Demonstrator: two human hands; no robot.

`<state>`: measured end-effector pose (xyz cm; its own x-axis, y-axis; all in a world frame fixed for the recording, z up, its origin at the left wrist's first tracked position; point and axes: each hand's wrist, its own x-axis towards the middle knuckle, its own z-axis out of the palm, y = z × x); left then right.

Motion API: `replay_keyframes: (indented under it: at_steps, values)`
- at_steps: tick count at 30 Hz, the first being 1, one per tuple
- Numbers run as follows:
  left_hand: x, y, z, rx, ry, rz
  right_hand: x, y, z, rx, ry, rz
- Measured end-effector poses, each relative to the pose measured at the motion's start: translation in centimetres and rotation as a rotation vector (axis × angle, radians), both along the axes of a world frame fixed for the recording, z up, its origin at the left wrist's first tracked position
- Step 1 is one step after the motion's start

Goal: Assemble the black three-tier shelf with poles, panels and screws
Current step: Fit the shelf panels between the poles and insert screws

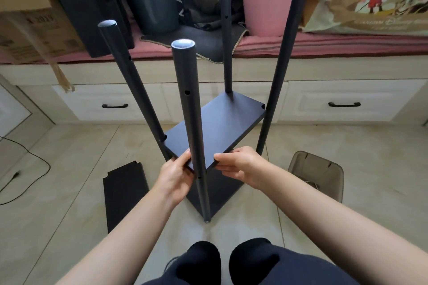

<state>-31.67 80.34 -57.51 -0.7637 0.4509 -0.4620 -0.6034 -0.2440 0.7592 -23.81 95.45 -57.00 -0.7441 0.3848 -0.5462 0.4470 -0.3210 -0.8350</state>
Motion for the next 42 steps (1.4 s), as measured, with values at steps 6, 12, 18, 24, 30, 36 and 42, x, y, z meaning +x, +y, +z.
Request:
replay_keyframes:
  at_steps: [6, 12, 18, 24, 30, 36, 42]
  values:
    - [-0.4, 0.1, -0.2, 0.032, -0.001, -0.04, 1.4, 5.7, 2.0, 0.226, -0.053, 0.055]
    - [-0.7, 0.0, -0.2, 0.031, 0.016, -0.062, 0.3, 14.5, 4.8, 0.35, -0.021, -0.28]
    - [-0.9, -0.1, -0.1, 0.002, 0.012, -0.071, -1.8, 14.1, 5.6, 0.36, 0.048, -0.13]
    - [-1.3, -0.5, -0.5, -0.026, 0.066, -0.097, -1.7, 13.9, 4.5, 0.546, 0.012, -0.059]
    - [-1.5, -0.8, -0.7, -0.031, 0.112, -0.152, -1.2, 15.1, 5.0, 0.556, 0.015, 0.013]
    - [-2.1, -1.5, -1.1, -0.079, 0.137, -0.176, -1.4, 15.3, 4.5, 0.597, 0.043, 0.017]
    - [-3.0, -1.9, -1.3, -0.091, 0.137, -0.189, -2.1, 15.8, 4.7, 0.693, 0.037, 0.114]
